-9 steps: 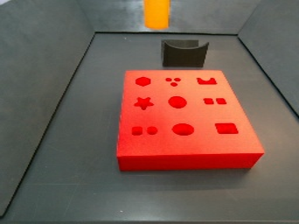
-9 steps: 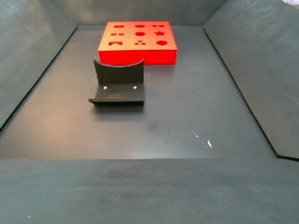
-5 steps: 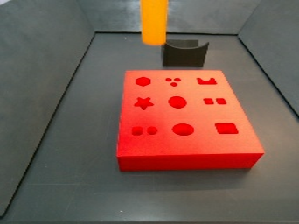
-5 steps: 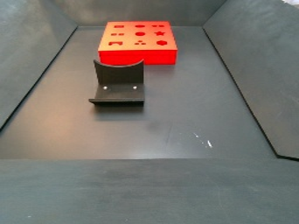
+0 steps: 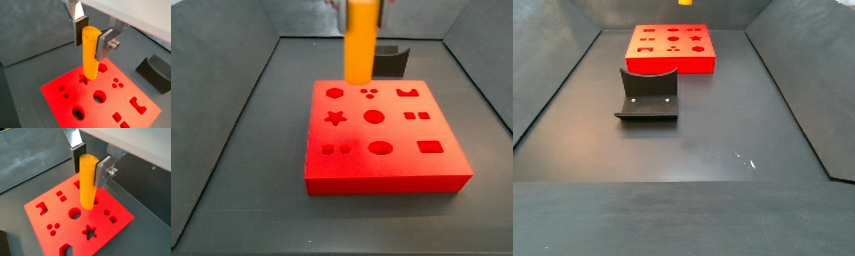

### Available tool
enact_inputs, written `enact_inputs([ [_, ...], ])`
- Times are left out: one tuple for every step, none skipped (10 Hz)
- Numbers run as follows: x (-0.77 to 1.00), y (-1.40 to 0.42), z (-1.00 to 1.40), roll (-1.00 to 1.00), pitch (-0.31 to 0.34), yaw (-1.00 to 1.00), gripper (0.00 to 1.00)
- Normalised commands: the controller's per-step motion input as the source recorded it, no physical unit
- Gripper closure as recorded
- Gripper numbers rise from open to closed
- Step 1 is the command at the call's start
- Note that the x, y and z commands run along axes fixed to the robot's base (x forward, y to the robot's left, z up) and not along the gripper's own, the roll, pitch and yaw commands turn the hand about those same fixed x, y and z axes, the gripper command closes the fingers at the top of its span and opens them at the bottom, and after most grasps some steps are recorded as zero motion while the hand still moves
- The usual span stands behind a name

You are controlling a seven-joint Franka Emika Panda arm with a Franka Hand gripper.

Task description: Insert the oval object.

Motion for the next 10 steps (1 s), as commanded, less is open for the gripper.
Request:
enact_inputs([
  [0.29,-0.25,-0.01,0.17,0.049,0.41,1.00],
  [0.24,-0.24,0.00,0.12,0.023,0.39,1.00],
  [0.17,-0.21,-0.03,0.10,0.000,0.36,1.00],
  [0.33,-0.30,-0.22,0.04,0.000,0.20,1.00],
  [0.39,-0.17,-0.45,-0.09,0.000,0.00,1.00],
  [0.59,-0.07,-0.39,-0.21,0.023,-0.07,1.00],
  [0.58,-0.05,-0.33,-0.25,0.026,-0.09,1.00],
  [0.52,-0.02,-0.26,-0.22,0.004,-0.10,1.00],
  [0.40,-0.03,-0.13,-0.15,-0.004,0.00,1.00],
  [0.31,-0.12,-0.10,-0.04,-0.024,0.07,1.00],
])
